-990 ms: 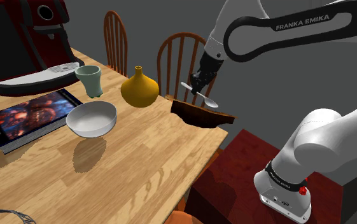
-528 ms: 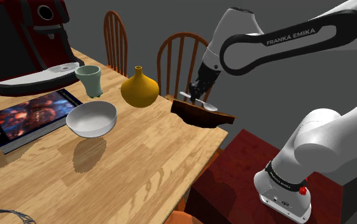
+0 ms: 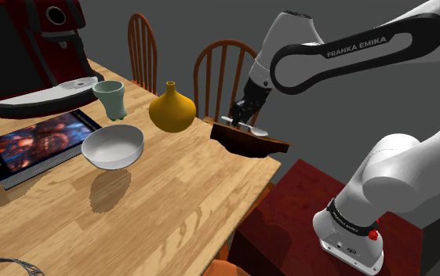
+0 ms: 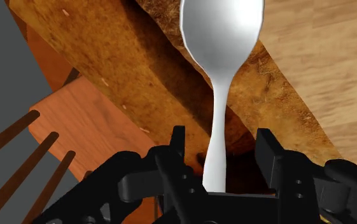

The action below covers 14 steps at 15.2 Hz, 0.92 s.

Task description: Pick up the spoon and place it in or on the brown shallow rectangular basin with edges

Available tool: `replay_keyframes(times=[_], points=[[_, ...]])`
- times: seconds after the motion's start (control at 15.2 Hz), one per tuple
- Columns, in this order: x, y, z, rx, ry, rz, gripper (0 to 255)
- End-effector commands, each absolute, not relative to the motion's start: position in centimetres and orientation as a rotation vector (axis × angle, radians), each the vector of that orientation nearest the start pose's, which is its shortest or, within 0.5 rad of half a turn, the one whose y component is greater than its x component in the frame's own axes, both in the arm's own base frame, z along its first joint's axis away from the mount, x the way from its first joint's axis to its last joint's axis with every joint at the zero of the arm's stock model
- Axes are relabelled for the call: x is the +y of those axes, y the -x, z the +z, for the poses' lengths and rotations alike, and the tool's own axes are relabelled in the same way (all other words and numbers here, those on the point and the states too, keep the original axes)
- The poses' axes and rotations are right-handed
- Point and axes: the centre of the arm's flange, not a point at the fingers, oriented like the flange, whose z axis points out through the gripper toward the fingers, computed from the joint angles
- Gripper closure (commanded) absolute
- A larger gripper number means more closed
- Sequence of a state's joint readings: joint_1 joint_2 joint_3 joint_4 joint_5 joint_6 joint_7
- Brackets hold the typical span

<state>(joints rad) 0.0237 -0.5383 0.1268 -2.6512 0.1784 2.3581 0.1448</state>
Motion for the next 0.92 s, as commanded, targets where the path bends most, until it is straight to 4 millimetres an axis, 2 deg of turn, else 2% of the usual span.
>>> replay_keyframes(times=[0.0, 0.26, 0.53, 0.86], points=[[6.1, -38.8, 43.5, 0.174, 3.007, -0.350, 0], [6.1, -38.8, 43.5, 0.174, 3.007, -0.350, 0], [5.6, -37.6, 48.4, 0.174, 3.007, -0.350, 0], [5.6, -37.6, 48.4, 0.174, 3.007, -0.350, 0]])
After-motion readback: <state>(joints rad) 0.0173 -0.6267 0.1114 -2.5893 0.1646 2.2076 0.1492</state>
